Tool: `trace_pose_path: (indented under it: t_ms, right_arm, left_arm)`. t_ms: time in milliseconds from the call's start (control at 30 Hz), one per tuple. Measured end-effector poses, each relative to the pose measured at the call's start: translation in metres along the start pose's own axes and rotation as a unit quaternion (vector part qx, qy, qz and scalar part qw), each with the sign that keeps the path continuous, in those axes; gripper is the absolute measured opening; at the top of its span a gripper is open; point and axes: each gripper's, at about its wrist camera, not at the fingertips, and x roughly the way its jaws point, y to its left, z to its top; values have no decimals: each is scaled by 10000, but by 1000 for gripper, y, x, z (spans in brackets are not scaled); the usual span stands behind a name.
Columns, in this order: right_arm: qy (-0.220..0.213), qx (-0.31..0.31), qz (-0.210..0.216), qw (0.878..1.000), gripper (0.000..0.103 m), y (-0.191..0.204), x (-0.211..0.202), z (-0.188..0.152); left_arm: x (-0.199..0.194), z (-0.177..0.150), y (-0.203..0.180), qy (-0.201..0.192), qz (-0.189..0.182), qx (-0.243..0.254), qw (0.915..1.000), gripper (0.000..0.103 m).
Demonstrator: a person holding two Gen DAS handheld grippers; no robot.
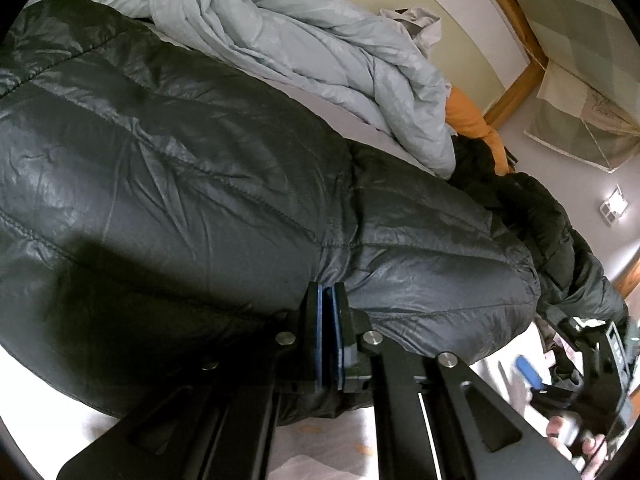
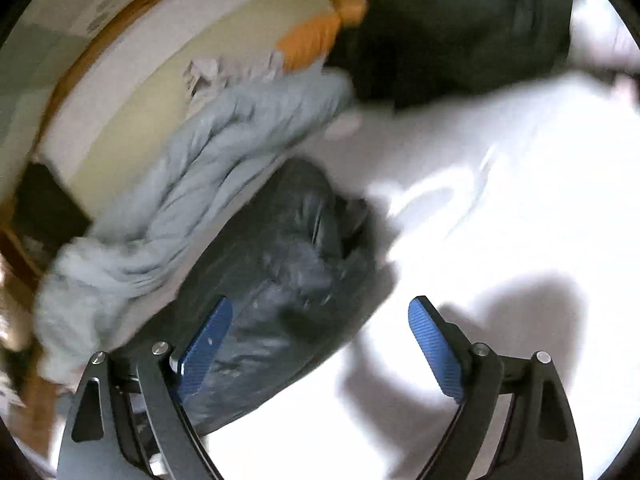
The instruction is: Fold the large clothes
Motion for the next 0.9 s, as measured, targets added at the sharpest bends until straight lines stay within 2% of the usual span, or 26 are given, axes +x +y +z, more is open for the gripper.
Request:
trace_pose_path:
  t_ms: [33, 100, 267, 333, 367, 400, 467, 500, 600, 633, 667, 733, 800, 833, 900]
  right_arm:
    - [170, 181, 264, 9993, 92, -5, 12, 1]
    - [350, 422, 464, 9974, 92, -12, 27, 1]
    - [-262, 380, 182, 9988, 95, 0, 48, 2]
    - [-288, 376, 376, 9982, 95, 4, 59, -1]
    - [-214, 403, 502, 9977, 89, 3, 63, 2]
    - [-104, 435, 595, 9972, 60, 3, 67, 4]
    - [119, 276, 540, 9981, 33, 4, 67, 10]
    - [118, 76, 417, 9990, 28, 8, 59, 12]
    - [-39, -516, 319, 9982, 26, 21, 18, 16]
    - [-96, -830, 143, 9964, 26, 27, 3, 20]
    - [-137, -1029, -25, 9946, 26, 30, -8, 26]
    - [-136, -1271, -252, 9915, 26, 26, -27, 43]
    - [-110, -1404, -404, 9892, 26, 15, -44, 58]
    - [-102, -1458, -497, 9880, 26, 8, -52, 66]
    - [-84, -1657, -660, 9839, 26, 0, -63, 79]
  left_arm:
    - [0, 0, 0, 1, 4, 3, 10000, 7]
    - [0, 0, 1, 2, 0, 2, 10000, 7]
    - [1, 0, 1, -6, -26, -4, 10000, 7]
    - [2, 2, 4, -14, -100, -67, 9999, 7]
    - [1, 2, 5, -25, -136, -87, 9999, 7]
    - [0, 2, 5, -54, -176, -88, 9998, 7]
    - [-9, 1, 0, -175, -225, 11, 9996, 7]
    - [-17, 0, -5, -271, -225, 125, 9993, 14]
    - [-59, -4, -27, -536, -40, 668, 9963, 37]
    - [-77, -3, -32, -594, 131, 794, 9950, 45]
    - [-93, -1, -33, -684, 309, 838, 9936, 48]
    - [-125, 4, -31, -913, 619, 815, 9906, 67]
    - [-146, 8, -20, -1028, 975, 674, 9876, 82]
    - [-153, 10, -12, -1008, 1042, 574, 9878, 85]
    - [-155, 10, 8, -734, 931, 332, 9924, 86]
